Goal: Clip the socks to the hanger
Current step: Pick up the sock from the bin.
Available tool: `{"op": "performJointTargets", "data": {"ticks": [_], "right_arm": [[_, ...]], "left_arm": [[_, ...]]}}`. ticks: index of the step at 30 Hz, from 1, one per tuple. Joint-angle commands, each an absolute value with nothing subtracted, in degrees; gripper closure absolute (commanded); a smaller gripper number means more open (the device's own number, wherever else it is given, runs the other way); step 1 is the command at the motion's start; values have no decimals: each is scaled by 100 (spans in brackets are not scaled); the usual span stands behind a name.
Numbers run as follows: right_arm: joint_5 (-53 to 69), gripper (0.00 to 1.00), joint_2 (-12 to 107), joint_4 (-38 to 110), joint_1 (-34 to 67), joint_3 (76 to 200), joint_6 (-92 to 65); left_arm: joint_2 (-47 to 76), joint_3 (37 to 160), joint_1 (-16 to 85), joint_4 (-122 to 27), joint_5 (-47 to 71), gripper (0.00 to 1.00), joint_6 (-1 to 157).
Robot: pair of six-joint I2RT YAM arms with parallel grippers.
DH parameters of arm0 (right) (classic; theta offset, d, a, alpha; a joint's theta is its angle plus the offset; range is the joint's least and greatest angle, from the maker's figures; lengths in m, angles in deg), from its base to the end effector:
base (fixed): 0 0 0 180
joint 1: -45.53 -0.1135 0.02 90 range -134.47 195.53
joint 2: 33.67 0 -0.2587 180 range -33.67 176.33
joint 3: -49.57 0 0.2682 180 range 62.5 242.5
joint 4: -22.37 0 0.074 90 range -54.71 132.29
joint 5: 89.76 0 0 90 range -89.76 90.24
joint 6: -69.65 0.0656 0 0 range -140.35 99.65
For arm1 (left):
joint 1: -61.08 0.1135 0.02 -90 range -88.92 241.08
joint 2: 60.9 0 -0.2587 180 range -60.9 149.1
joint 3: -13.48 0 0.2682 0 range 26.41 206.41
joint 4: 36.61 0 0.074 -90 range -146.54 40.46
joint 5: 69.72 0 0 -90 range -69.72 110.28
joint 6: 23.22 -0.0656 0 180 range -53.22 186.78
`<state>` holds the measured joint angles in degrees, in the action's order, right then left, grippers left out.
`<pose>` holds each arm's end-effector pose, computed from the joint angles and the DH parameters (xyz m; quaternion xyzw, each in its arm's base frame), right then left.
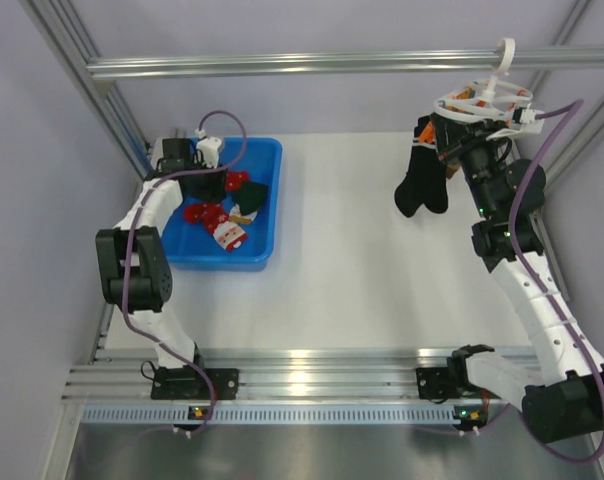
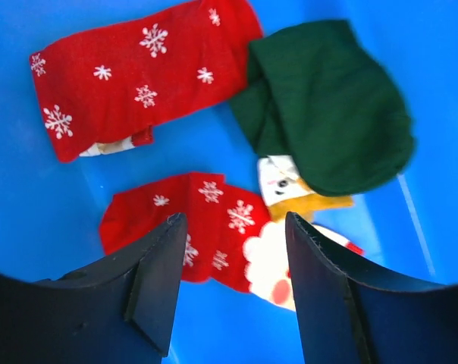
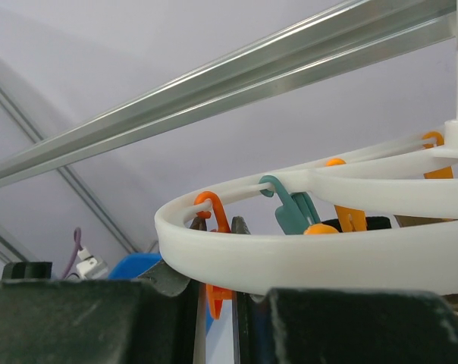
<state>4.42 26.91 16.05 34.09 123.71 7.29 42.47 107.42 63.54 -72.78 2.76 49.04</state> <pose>0.2782 0.0612 0.4491 0.0513 0.5725 0.2933 0.7639 0.4404 -0.0008 0.2237 0.1787 0.8993 -0.0733 0.3924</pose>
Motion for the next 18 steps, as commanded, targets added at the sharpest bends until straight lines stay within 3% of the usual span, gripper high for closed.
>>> {"op": "performJointTargets", "data": {"ticks": [1, 10, 14, 18], "right_arm": [[894, 100, 2821, 1745, 3437, 12675, 681], [999, 100, 2839, 1842, 3472, 12701, 646], [1043, 100, 2839, 1851, 3507, 12683, 646], [1105, 100, 2847, 1851, 3507, 12675, 663]], "left_arm": [[4509, 11288, 6319, -7624, 533, 41, 4473], [4589, 11202, 6336, -8249, 580, 42, 3542], [4291, 11079, 6319, -9179, -683, 39, 1230], [4455, 11244, 6327, -10330, -943, 39, -517]]}}
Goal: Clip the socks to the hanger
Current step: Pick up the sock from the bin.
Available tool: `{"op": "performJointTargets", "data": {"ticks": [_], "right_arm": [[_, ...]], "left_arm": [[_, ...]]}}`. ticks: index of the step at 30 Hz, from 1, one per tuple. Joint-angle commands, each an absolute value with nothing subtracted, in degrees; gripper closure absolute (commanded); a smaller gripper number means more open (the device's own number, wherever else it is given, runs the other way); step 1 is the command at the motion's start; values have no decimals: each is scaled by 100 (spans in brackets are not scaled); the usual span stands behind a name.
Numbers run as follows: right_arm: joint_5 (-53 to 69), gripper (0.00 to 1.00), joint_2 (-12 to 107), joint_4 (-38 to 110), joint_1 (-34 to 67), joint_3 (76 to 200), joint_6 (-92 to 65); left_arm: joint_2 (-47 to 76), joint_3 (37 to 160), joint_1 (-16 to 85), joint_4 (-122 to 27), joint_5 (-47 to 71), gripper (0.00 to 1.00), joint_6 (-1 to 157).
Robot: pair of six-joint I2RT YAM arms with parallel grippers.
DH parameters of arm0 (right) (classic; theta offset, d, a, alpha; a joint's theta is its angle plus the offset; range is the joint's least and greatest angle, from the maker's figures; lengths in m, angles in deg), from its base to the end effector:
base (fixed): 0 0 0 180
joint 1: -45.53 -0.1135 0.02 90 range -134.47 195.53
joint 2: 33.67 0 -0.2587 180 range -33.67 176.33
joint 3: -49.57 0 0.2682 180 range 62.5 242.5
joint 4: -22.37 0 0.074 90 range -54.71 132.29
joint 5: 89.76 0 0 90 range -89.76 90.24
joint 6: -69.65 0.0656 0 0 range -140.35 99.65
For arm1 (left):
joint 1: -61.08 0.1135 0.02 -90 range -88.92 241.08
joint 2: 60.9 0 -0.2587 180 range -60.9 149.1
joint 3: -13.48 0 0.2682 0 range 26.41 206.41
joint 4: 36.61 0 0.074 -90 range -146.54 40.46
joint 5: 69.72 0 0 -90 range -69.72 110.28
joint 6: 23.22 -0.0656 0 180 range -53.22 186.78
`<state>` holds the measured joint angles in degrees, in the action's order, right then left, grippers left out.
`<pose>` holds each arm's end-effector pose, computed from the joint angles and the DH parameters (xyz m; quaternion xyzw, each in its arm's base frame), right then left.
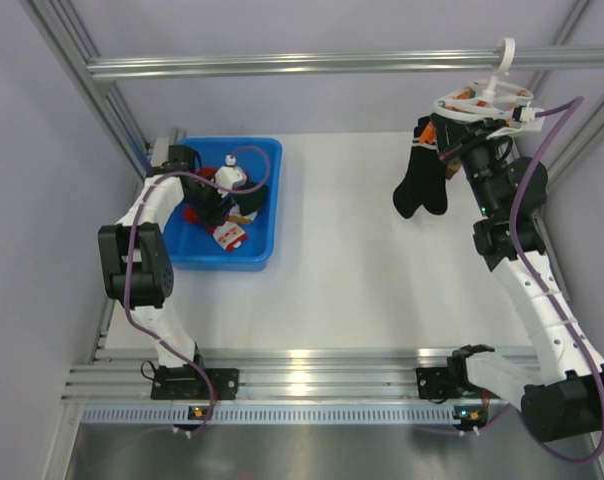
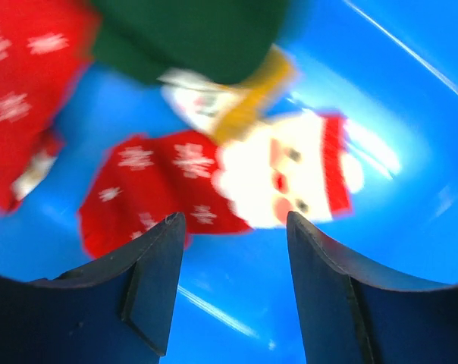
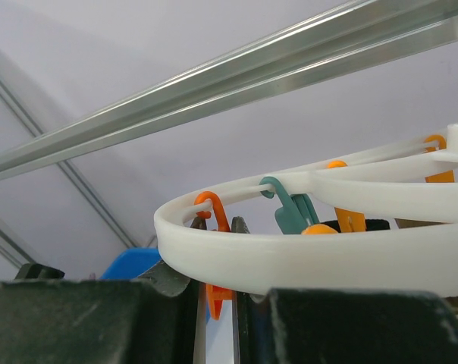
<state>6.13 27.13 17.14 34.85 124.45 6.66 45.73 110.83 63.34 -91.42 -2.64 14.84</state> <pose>0.2792 0.0595 0.4506 0.0406 0.5778 0.2913 0.7613 0.4181 -0.0091 0.1972 0.4417 0.8480 -0.0723 0.2838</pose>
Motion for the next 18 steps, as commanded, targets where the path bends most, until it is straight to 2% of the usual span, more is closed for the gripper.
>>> {"op": "performJointTargets", "data": {"ticks": [1, 4, 12, 18], "right_arm": [[1105, 100, 2856, 1851, 3507, 12675, 672], [1113, 100, 2865, 1868, 3525, 12683, 663], [1131, 100, 2839, 2017, 3595, 12727, 602], [1184, 100, 2839, 2079, 3639, 12745, 593]], "left_arm": [[4579, 11559, 6336, -10593, -934, 39, -790], [5071, 12183, 6336, -11360, -952, 39, -1512], [5818, 12634, 6327, -11632, -952, 38, -2585], [5959, 12292, 6328, -10957, -881, 36, -2840]]}}
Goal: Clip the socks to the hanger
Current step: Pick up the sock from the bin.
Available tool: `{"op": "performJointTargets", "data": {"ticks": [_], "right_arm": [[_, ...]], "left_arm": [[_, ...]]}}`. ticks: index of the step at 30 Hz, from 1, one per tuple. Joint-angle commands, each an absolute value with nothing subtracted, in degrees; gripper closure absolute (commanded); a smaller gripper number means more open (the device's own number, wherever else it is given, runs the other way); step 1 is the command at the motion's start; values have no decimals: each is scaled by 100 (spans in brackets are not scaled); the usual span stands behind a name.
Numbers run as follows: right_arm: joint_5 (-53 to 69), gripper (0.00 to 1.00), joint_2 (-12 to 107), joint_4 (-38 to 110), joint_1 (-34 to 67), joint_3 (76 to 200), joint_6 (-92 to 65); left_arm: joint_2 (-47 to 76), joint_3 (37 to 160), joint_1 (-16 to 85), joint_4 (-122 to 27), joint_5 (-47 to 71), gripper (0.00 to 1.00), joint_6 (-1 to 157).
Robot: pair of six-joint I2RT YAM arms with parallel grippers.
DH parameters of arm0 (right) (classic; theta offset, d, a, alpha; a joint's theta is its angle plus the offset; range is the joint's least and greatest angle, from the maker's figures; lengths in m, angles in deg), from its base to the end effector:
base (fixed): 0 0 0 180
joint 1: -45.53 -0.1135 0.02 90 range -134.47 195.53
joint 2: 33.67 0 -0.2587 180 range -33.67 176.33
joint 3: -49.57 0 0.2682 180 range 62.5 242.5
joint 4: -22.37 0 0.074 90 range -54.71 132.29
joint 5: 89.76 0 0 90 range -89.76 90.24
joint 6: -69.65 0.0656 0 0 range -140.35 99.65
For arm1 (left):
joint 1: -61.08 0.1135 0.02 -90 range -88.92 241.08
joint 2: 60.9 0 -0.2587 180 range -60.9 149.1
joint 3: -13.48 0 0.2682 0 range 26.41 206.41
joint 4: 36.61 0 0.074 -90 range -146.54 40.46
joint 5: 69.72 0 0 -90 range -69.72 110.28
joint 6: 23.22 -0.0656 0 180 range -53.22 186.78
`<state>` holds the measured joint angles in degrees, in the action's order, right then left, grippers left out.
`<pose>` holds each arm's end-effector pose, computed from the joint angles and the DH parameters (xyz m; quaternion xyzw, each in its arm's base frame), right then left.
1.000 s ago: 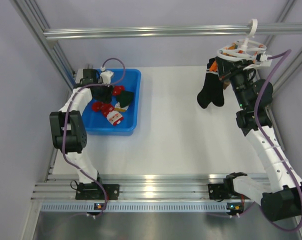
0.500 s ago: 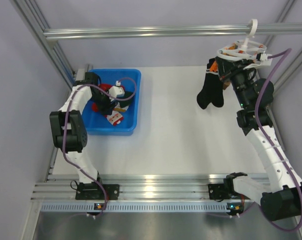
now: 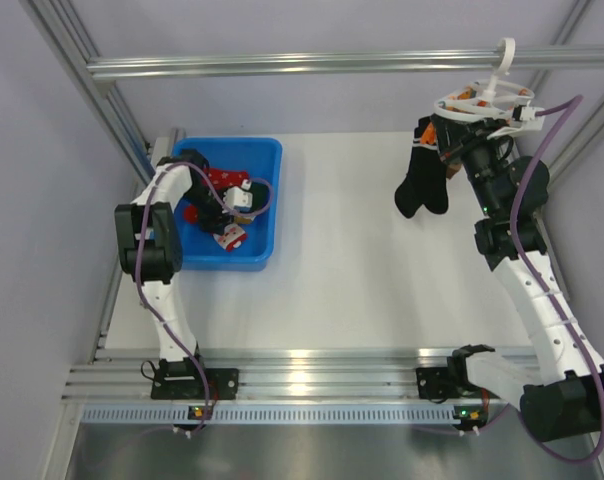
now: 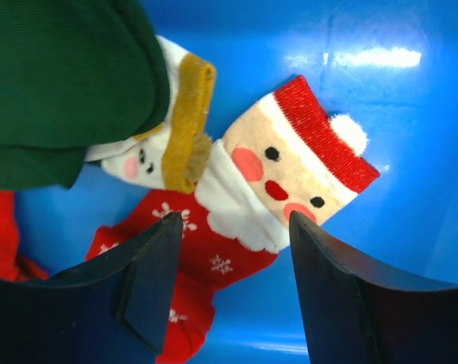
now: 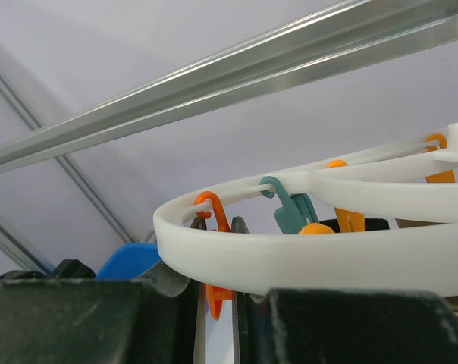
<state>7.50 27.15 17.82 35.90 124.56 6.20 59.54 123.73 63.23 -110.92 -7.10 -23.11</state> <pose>0.2802 0.0560 0.4497 0.0347 0.5828 0.2869 0.7595 0.4285 -0.0141 0.1575 0.6807 0.6918 -0.1306 0.2025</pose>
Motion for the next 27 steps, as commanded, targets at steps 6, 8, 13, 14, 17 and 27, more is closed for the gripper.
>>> {"op": "performJointTargets", "data": {"ticks": [6, 8, 13, 14, 17, 27], "right_arm": [[1175, 100, 2830, 2149, 3683, 12771, 602], [1166, 100, 2812, 2158, 3683, 12771, 593], [1166, 100, 2777, 2176, 3718, 12745, 593], [1166, 100, 2777, 2176, 3727, 12745, 602], [1175, 100, 2786, 2158, 3744, 12736, 602], [1175, 100, 2803, 2088, 3771, 12754, 707]], "left_arm": [[6320, 12318, 6319, -10912, -741, 39, -2964], [6381, 12309, 6327, -11079, -697, 45, -3007], [6347, 12160, 6328, -11343, -609, 64, -2999], [6251, 12107, 6336, -11343, -600, 71, -2999], [6023, 11993, 6362, -11422, -635, 88, -2937], [4906, 12467, 6616, -11677, -1311, 100, -1743]]}}
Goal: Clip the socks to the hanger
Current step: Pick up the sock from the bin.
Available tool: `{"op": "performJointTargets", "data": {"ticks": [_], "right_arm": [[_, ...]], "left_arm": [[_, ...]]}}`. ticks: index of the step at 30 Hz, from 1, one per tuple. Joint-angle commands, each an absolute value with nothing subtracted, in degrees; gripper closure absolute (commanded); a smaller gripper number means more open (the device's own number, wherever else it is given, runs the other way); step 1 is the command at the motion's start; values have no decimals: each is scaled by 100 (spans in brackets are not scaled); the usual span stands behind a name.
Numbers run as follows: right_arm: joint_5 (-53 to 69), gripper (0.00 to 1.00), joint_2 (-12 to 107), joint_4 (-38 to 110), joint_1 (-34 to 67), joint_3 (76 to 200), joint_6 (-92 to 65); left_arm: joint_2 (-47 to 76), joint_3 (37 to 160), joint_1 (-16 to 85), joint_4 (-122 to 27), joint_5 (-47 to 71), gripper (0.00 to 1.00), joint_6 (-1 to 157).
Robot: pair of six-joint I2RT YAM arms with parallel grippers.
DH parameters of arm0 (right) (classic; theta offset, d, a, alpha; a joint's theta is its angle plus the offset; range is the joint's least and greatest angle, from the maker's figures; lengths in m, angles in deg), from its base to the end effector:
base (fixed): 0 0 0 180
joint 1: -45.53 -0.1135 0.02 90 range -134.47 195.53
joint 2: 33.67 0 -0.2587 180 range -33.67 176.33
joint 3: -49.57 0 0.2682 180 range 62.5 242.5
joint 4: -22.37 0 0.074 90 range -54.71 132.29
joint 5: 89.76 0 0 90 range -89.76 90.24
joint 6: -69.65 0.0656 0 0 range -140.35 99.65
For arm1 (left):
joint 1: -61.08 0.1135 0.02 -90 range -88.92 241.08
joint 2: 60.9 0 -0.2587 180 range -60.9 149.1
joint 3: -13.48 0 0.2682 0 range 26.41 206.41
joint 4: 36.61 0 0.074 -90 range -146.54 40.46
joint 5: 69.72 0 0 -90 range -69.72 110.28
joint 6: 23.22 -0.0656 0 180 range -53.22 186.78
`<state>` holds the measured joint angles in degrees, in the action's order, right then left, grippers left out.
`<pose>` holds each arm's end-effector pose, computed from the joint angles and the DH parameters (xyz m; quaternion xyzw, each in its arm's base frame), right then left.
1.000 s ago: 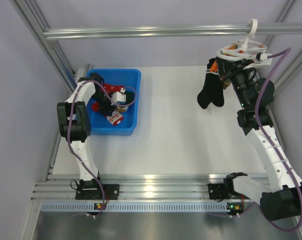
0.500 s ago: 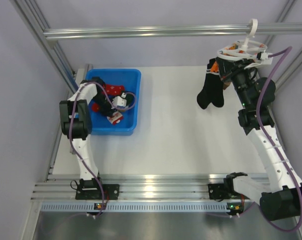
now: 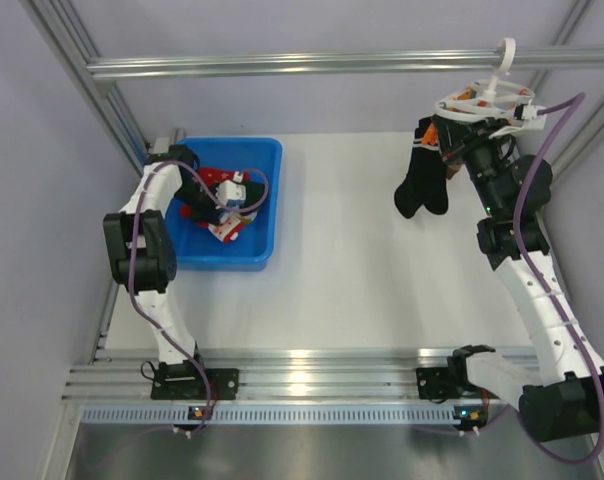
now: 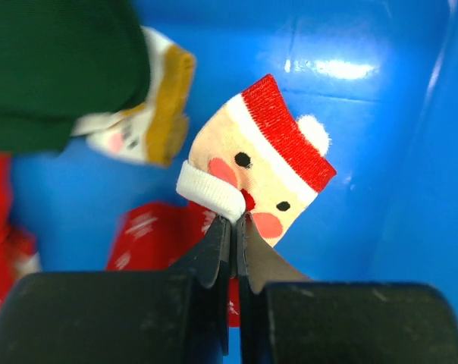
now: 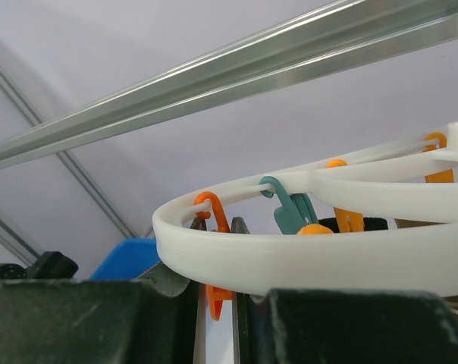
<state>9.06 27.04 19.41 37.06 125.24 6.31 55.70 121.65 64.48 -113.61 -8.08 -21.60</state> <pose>0.2800 0.0519 0.4511 0.0313 0.5891 0.2864 0.7550 0.4128 -0.0067 0.1742 0.6616 0.7078 -0.1426 0.2027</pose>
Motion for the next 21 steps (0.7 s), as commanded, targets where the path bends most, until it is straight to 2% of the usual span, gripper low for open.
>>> {"op": "performJointTargets", "data": {"ticks": [1, 9, 14, 15, 16, 21], "right_arm": [[1175, 100, 2829, 2079, 3771, 12754, 733], [1131, 100, 2847, 1974, 3780, 12736, 909], [1131, 100, 2830, 1947, 3788, 12727, 980], [1122, 100, 2821, 1947, 3797, 12727, 1006], [1131, 100, 2830, 1939, 3788, 12727, 1032], [1175, 100, 2874, 1868, 3806, 12771, 1208]], "left_arm": [[4818, 12467, 6661, -11616, -1390, 100, -1507], [4115, 12590, 6890, -11616, -2277, 100, -530], [3694, 12652, 6899, -11152, -3314, 100, 1207], [3579, 12591, 6873, -10454, -3507, 100, 1698], [3439, 12486, 6838, -9994, -3753, 100, 2826], [2244, 11291, 6153, -6795, -3440, 100, 5740]]}}
